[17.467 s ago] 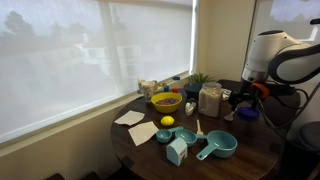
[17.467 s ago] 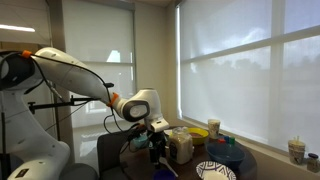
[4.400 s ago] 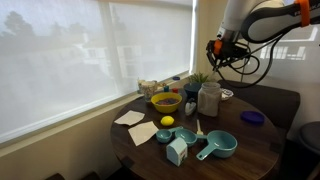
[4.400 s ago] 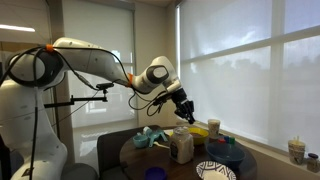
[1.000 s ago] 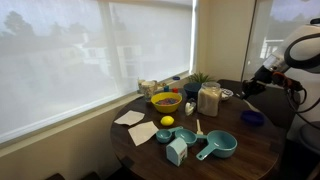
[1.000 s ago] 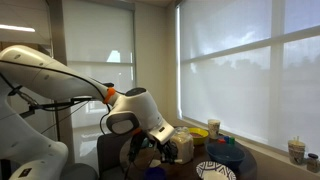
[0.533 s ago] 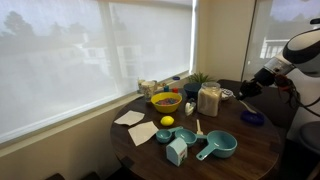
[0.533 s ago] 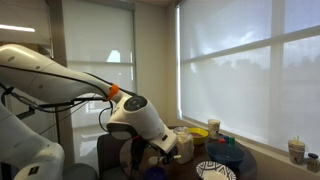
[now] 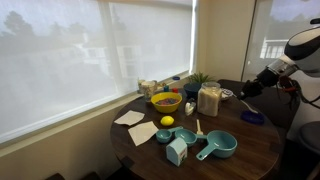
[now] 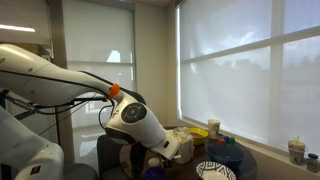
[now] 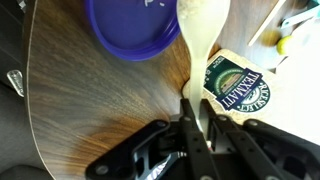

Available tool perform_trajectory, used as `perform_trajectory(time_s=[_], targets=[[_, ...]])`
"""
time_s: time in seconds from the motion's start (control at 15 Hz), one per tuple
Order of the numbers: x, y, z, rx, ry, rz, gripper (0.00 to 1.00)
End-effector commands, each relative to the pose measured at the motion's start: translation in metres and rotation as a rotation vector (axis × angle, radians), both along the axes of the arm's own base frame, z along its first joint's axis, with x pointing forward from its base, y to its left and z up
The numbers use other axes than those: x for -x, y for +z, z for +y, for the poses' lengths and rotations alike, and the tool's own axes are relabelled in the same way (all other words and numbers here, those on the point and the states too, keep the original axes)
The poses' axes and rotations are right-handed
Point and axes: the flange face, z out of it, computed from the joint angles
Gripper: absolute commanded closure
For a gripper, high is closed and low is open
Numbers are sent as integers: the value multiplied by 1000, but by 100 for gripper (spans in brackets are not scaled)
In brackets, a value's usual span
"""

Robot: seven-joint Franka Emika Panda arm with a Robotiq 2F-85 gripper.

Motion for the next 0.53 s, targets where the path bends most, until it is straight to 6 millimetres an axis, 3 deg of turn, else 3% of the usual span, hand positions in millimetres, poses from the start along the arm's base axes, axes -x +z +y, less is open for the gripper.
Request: perform_trajectory(time_s=[0.0, 0.47], targets=[[8, 6, -7, -61, 49, -75, 97], [20, 1, -22, -133, 92, -186, 97]])
